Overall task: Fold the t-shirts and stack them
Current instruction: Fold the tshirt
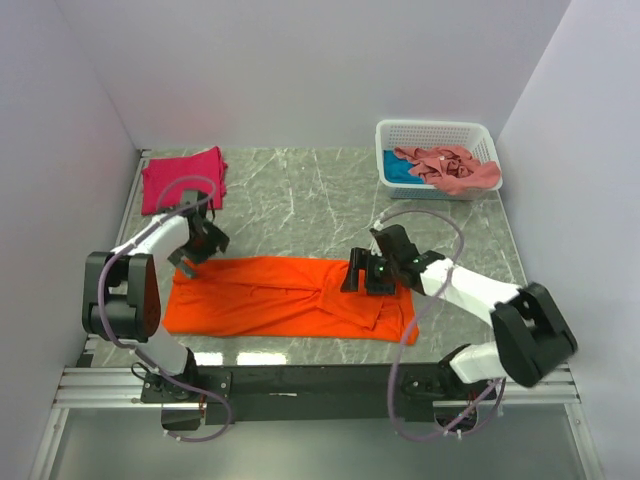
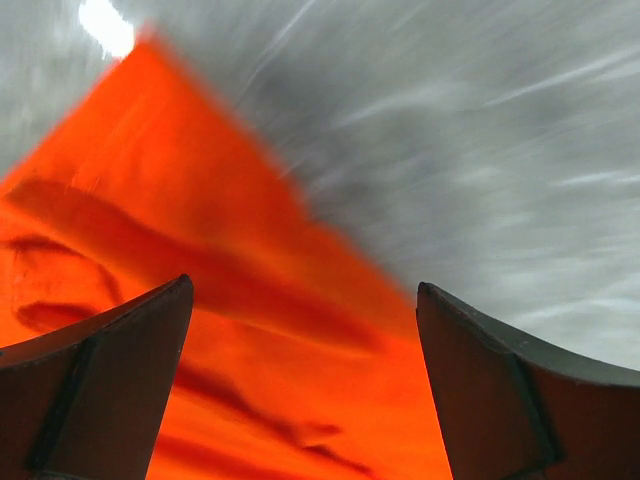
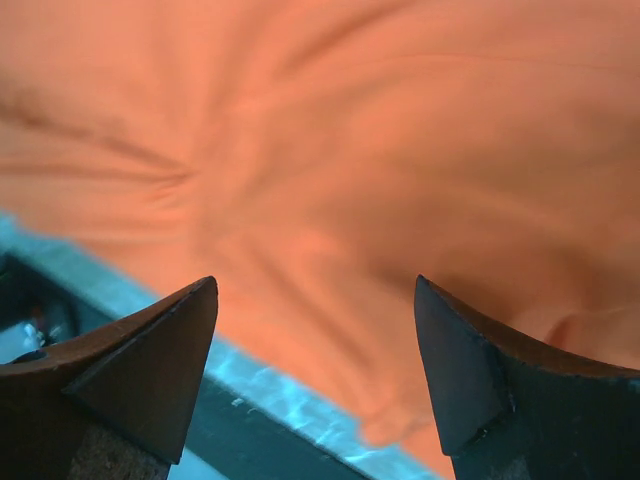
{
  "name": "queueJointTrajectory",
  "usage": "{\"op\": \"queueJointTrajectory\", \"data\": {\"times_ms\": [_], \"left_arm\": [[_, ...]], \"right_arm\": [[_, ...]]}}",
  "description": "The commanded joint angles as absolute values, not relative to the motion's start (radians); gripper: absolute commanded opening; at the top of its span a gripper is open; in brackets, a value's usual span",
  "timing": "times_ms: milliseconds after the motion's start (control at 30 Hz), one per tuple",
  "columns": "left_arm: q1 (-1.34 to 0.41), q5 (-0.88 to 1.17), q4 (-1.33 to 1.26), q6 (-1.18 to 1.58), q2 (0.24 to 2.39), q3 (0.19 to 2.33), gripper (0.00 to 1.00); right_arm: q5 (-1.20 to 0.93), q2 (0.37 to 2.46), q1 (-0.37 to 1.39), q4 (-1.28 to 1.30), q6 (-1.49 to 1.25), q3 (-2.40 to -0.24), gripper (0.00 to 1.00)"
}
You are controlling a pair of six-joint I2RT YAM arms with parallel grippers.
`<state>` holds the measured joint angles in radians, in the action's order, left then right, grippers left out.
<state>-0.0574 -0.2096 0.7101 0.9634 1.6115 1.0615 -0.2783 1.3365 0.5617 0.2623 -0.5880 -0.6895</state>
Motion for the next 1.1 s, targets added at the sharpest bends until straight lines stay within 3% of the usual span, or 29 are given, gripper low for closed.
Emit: {"op": "queueJointTrajectory", "data": {"times_ms": [0,167,367,667,767,867,967,1067], "left_arm": [[-0.075,-0.195,0.683,0.974,1.565,0.947,0.99],[-0.097,-0.213,0.679,0.996,1.540,0.833,0.99],[-0.127,-0.140,0.666,1.024,1.461,0.761,1.00],[-0.277,-0.009,0.678,1.290,1.251,0.597,1.00],[-0.353,0.052,0.692,1.374,1.178,0.549,0.99],[-0.472,0.071,0.715,1.452,1.087,0.529,0.99],[-0.600,0.023,0.825,1.515,0.985,0.549,0.99],[-0.644,-0.104,1.010,1.511,0.893,0.645,1.00]], "right_arm": [[-0.319,1.454,0.503,0.265,-0.552,-0.721,0.85],[-0.325,1.691,0.450,0.299,-0.503,-0.900,0.84],[-0.402,1.964,0.391,0.372,-0.450,-1.273,0.85],[-0.448,2.438,0.385,0.708,-0.333,-2.055,0.85],[-0.491,2.601,0.380,0.752,-0.344,-2.406,0.85],[-0.569,2.640,0.370,0.604,-0.399,-2.438,0.85],[-0.659,2.573,0.350,0.326,-0.509,-2.265,0.85],[-0.652,2.578,0.342,0.284,-0.535,-2.301,0.85]]}}
